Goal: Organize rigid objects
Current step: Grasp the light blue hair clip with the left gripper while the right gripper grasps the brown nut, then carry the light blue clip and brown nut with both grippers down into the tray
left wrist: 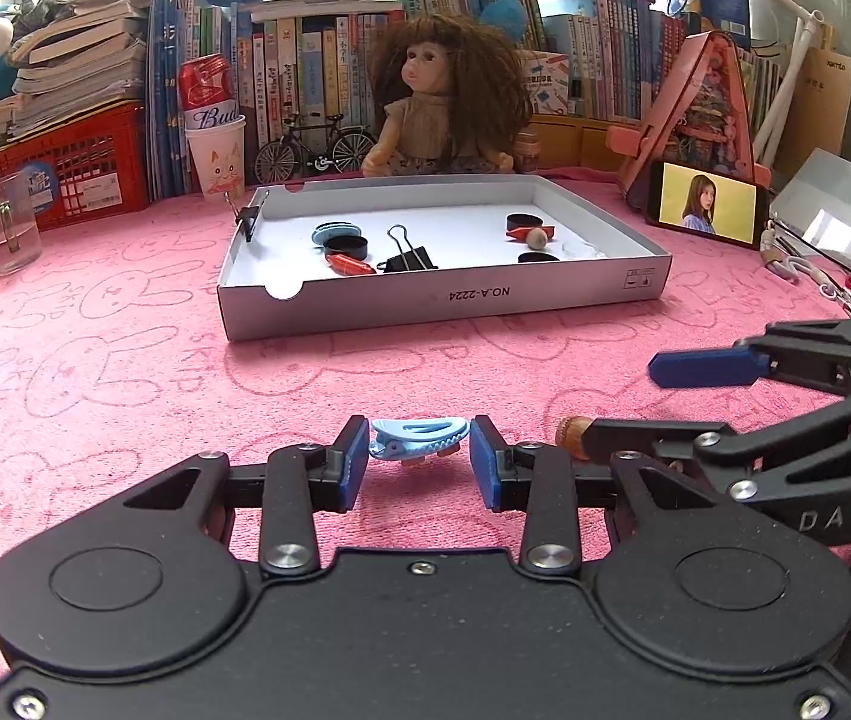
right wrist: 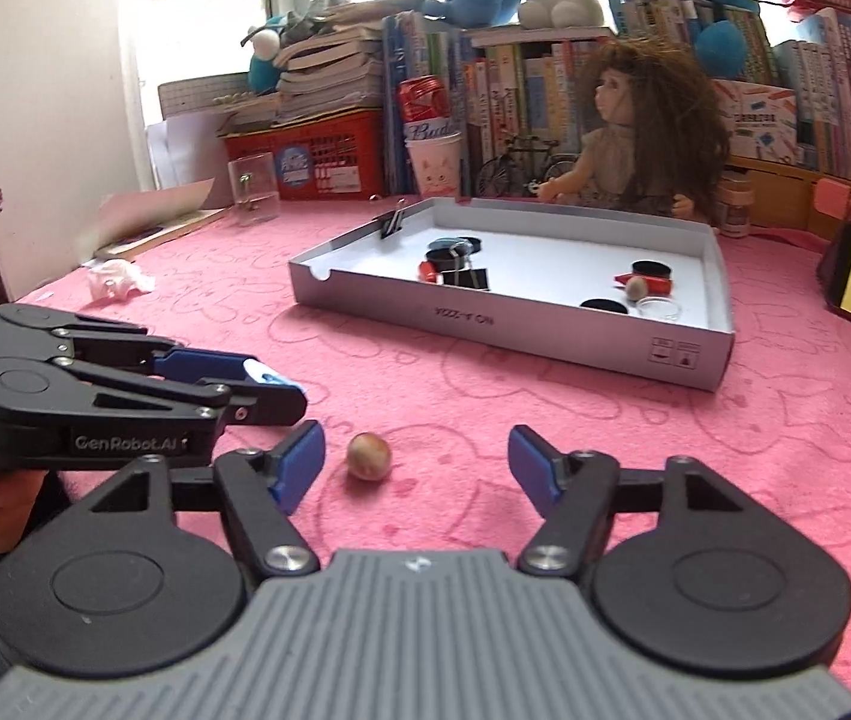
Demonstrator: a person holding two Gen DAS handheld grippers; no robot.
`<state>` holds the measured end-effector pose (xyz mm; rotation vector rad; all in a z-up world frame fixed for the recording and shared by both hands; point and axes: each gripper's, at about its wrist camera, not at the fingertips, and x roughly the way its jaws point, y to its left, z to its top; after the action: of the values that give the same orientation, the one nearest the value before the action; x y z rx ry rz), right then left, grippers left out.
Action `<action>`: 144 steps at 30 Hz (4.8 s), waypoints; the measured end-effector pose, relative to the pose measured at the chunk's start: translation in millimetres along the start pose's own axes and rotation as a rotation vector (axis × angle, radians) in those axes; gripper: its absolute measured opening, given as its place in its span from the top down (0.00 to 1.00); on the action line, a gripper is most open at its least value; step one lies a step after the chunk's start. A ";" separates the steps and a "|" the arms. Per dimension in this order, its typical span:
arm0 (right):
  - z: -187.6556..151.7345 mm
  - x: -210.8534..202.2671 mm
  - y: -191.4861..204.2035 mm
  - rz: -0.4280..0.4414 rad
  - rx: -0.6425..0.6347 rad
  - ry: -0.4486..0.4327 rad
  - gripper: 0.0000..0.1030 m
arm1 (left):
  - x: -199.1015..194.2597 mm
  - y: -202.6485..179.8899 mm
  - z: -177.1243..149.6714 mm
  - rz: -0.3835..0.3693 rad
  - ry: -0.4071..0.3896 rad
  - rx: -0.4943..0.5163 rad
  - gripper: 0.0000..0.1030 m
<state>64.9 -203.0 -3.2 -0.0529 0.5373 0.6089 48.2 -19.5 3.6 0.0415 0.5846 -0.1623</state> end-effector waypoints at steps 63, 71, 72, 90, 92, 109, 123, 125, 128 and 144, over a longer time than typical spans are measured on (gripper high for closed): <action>13.9 24.5 -14.0 -0.237 0.166 -0.026 0.79 | 30.6 4.1 39.6 0.041 -0.039 -0.076 0.67; 23.1 23.1 -26.4 -0.288 0.190 -0.037 0.79 | 37.2 11.0 56.3 0.051 -0.059 -0.098 0.67; 24.7 23.0 -28.2 -0.292 0.193 -0.040 0.79 | 38.2 11.8 58.6 0.053 -0.063 -0.099 0.67; 44.0 29.5 -60.4 -0.324 0.300 -0.073 0.79 | 62.2 23.7 88.8 0.051 -0.089 -0.136 0.67; 46.2 31.5 -62.8 -0.323 0.308 -0.077 0.79 | 65.6 24.0 92.2 0.046 -0.094 -0.138 0.67; 74.9 62.6 -75.6 -0.320 0.318 -0.095 0.79 | 116.6 21.9 121.6 0.033 -0.077 -0.154 0.67; 93.4 102.6 -93.9 -0.288 0.328 -0.074 0.79 | 167.2 25.1 138.6 0.073 -0.046 -0.160 0.67; 93.4 108.5 -94.6 -0.292 0.327 -0.066 0.79 | 173.9 25.1 137.1 0.080 -0.038 -0.161 0.67; 92.2 116.0 -95.2 -0.296 0.327 -0.052 0.79 | 181.2 23.9 133.8 0.089 -0.029 -0.147 0.67; 86.8 133.4 -94.9 -0.344 0.285 -0.010 0.79 | 198.3 27.4 126.9 0.087 0.024 -0.151 0.67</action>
<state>249.9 -192.9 -4.7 0.1248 0.5852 0.1942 284.9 -31.2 -0.4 -0.0775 0.6160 -0.0327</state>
